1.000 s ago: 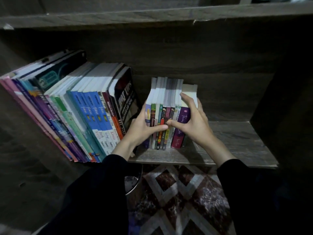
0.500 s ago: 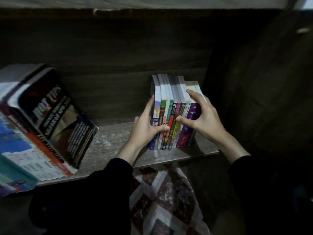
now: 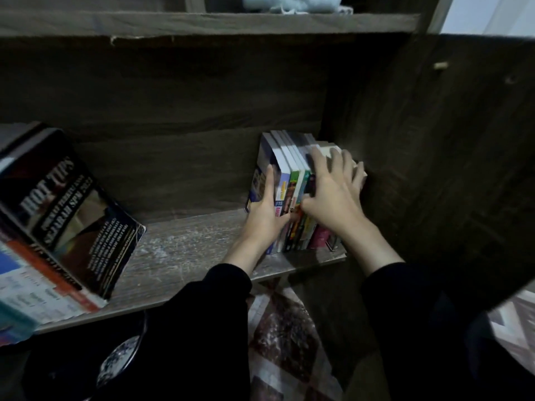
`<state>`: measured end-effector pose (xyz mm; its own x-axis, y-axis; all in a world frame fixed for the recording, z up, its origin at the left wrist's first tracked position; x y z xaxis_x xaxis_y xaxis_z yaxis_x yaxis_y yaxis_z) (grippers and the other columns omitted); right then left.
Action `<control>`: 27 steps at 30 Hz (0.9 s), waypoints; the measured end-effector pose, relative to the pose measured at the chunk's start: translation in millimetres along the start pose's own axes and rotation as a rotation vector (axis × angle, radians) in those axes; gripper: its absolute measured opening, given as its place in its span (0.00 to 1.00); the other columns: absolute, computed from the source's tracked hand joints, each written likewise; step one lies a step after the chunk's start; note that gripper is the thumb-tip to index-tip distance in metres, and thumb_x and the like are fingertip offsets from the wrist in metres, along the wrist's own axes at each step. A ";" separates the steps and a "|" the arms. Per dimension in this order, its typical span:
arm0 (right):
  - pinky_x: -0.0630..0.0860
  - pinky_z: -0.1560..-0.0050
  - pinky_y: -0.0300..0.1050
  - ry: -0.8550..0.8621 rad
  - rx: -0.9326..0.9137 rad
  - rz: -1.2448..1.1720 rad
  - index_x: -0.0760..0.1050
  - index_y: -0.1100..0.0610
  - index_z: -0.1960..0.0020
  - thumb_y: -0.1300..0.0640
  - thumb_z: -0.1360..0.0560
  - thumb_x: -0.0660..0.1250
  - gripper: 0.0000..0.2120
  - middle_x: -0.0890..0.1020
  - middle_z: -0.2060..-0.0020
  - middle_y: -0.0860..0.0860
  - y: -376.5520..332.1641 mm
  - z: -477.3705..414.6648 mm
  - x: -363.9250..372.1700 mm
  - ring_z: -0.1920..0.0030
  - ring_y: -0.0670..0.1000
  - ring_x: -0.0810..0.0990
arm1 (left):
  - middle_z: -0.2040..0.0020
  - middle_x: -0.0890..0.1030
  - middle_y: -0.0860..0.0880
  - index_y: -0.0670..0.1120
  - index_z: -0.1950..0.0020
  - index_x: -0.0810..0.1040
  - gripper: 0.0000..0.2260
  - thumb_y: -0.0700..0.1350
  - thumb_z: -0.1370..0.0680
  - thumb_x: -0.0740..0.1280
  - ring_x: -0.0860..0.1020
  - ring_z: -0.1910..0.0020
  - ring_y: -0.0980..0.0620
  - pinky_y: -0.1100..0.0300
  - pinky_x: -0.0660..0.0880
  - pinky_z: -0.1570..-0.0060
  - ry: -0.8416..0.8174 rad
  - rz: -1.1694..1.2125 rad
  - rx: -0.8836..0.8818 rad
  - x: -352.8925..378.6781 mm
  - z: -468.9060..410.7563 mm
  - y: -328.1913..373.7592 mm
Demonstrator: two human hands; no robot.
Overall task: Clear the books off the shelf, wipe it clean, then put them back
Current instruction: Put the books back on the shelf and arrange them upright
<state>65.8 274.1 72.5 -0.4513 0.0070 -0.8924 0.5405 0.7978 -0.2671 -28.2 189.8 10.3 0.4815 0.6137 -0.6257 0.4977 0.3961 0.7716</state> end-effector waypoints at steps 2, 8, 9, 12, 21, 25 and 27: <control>0.37 0.27 0.60 0.023 -0.072 -0.017 0.51 0.50 0.23 0.54 0.29 0.65 0.38 0.53 0.24 0.58 -12.9 4.4 3.5 0.24 0.57 0.45 | 0.43 0.78 0.38 0.59 0.24 0.37 0.40 0.43 0.21 0.64 0.78 0.46 0.39 0.54 0.71 0.53 0.000 -0.031 0.022 -2.8 2.8 2.1; 0.38 0.28 0.64 -0.022 -0.060 -0.015 0.53 0.46 0.24 0.54 0.27 0.62 0.34 0.54 0.23 0.53 -19.1 5.3 9.4 0.23 0.55 0.46 | 0.28 0.67 0.42 0.59 0.23 0.40 0.42 0.39 0.24 0.66 0.69 0.33 0.41 0.51 0.69 0.39 -0.061 -0.071 0.011 -14.5 4.0 2.1; 0.38 0.28 0.64 -0.028 -0.059 -0.015 0.52 0.46 0.23 0.54 0.27 0.62 0.35 0.54 0.23 0.54 -19.5 4.9 8.8 0.23 0.56 0.45 | 0.28 0.66 0.43 0.60 0.23 0.41 0.43 0.39 0.24 0.67 0.68 0.32 0.42 0.51 0.68 0.38 -0.065 -0.068 0.006 -15.2 4.3 2.1; 0.37 0.28 0.64 -0.028 -0.053 -0.019 0.48 0.47 0.23 0.54 0.27 0.63 0.38 0.51 0.23 0.55 -23.2 5.0 7.7 0.23 0.57 0.42 | 0.27 0.66 0.44 0.60 0.23 0.43 0.42 0.40 0.24 0.67 0.67 0.31 0.43 0.51 0.68 0.37 -0.065 -0.043 0.010 -19.0 5.4 3.0; 0.36 0.27 0.61 0.143 -0.139 -0.080 0.45 0.47 0.22 0.55 0.28 0.64 0.41 0.46 0.23 0.60 -53.7 16.8 5.4 0.24 0.59 0.38 | 0.25 0.63 0.45 0.55 0.22 0.48 0.32 0.43 0.21 0.62 0.59 0.26 0.43 0.50 0.59 0.28 0.032 -0.039 0.056 -48.5 16.0 4.3; 0.57 0.28 0.57 0.241 -0.239 -0.405 0.60 0.53 0.25 0.60 0.29 0.63 0.33 0.62 0.28 0.61 -113.4 20.4 8.6 0.27 0.60 0.56 | 0.34 0.72 0.45 0.47 0.29 0.69 0.24 0.34 0.24 0.62 0.61 0.30 0.46 0.59 0.57 0.31 0.446 -0.229 0.226 -119.6 58.4 -1.6; 0.62 0.31 0.57 0.213 -0.295 -0.520 0.64 0.56 0.27 0.59 0.31 0.62 0.32 0.67 0.32 0.61 -159.9 22.4 17.1 0.30 0.61 0.62 | 0.42 0.76 0.44 0.44 0.36 0.76 0.21 0.35 0.28 0.63 0.67 0.37 0.45 0.57 0.62 0.36 0.688 -0.410 0.294 -166.6 83.0 -17.2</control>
<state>-12.4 133.2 91.9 -0.7499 -0.3310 -0.5727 0.0079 0.8613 -0.5081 -57.1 24.0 91.7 -0.2754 0.7767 -0.5664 0.7499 0.5423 0.3789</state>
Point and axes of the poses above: each hand's wrist, its own z-axis away from the middle knuckle, its own x-axis out of the palm, y = z × x, the point moved 2 cm from there along -z, towards the middle knuckle
